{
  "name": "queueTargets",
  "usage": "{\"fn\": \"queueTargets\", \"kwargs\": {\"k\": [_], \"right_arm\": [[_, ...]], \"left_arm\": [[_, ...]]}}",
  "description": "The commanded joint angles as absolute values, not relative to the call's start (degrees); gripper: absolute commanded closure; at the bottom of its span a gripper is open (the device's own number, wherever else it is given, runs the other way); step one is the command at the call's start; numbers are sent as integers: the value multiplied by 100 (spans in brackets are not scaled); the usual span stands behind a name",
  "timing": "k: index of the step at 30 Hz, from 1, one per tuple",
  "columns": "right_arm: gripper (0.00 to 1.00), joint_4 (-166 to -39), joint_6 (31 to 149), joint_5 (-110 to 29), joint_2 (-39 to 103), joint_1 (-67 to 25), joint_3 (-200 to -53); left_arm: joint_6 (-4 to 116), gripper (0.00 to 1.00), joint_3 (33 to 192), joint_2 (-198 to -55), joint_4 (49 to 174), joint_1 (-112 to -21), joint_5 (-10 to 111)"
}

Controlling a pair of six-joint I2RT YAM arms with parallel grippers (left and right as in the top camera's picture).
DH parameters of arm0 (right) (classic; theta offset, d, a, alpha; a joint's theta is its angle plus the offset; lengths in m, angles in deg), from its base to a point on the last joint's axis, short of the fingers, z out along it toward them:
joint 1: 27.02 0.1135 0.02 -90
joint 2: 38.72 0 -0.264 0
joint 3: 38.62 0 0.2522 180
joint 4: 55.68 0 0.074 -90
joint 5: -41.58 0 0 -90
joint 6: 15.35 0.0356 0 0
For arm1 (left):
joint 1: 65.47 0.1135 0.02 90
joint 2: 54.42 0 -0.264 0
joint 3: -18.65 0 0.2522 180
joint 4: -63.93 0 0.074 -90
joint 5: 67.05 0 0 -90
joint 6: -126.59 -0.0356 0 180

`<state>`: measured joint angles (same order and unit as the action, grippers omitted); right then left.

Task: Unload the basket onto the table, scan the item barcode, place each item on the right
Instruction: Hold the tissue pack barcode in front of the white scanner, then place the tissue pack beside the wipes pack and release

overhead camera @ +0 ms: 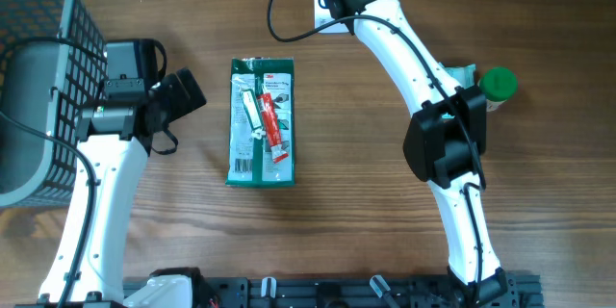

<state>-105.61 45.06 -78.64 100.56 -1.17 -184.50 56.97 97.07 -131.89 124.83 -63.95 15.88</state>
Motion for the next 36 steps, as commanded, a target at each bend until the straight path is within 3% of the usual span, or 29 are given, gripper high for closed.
{"fn": "queueTargets", "kwargs": {"k": [1,13,18,21,27,36], "right_arm": [[96,-10552,4952,-7687,10165,-74,-18426],[96,-11245,5807,-8056,9291,-98,-18428],[96,-12696,6461,-7333,8283,-294,-18428],[96,-13999,6740,-6222,7752,-657,-18428],[96,-16163,7420,-4791,7567,-1610,-18354],[96,-15269,7466,-4710,7582,-2257,-16072]], "left_arm": [[5632,0,9736,-13200,12472,-6369,1538],[5632,0,9736,-13200,12470,-6369,1538],[5632,0,9736,-13200,12470,-6369,1538],[5632,0,9736,-13200,12472,-6369,1538],[5634,0,9736,-13200,12472,-6369,1538],[5632,0,9736,-13200,12472,-6369,1538]]}}
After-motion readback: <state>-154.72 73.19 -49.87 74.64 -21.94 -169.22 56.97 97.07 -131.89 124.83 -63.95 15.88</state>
